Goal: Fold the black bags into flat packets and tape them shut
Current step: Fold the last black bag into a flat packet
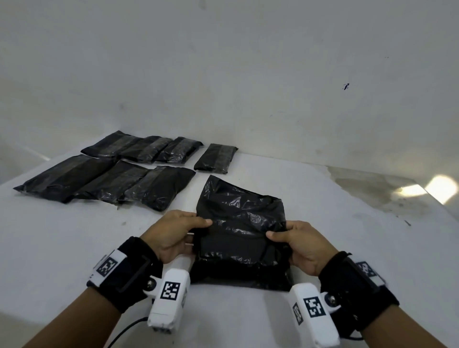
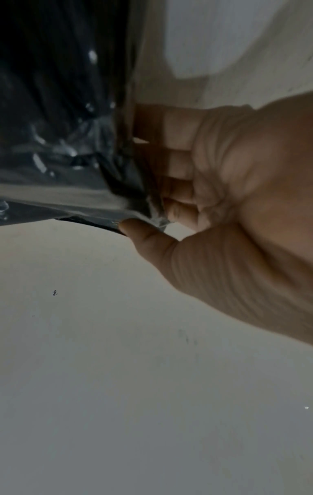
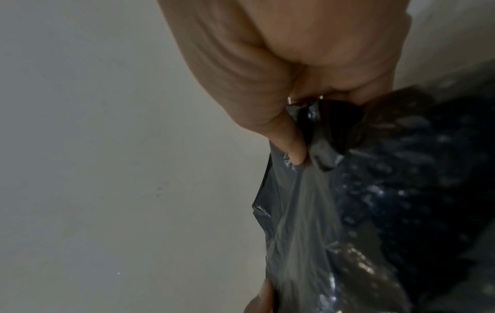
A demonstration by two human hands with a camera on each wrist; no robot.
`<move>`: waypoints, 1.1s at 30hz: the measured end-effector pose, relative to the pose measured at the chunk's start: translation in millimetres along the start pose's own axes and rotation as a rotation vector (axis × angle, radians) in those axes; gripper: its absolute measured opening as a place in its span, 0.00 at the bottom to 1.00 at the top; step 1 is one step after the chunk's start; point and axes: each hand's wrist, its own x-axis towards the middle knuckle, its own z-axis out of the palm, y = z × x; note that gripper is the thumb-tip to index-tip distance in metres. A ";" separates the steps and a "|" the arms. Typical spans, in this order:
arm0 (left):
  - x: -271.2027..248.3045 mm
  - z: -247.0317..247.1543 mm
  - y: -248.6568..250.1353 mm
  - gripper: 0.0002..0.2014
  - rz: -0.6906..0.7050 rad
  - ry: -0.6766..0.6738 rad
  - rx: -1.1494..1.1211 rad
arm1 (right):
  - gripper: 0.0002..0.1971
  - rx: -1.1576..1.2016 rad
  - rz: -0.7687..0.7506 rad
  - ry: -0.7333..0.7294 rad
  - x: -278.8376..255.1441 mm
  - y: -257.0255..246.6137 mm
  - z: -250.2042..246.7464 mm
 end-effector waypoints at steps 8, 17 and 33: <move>6.4 0.6 -8.0 0.04 0.080 0.077 0.021 | 0.09 0.121 -0.059 0.001 -0.8 8.1 -18.1; 10.3 -0.8 -17.7 0.04 0.117 0.099 -0.135 | 0.10 0.180 -0.069 -0.055 -2.8 9.6 -25.3; 13.3 4.2 -18.2 0.06 0.234 0.093 -0.134 | 0.12 0.155 -0.151 -0.011 -4.9 6.5 -21.0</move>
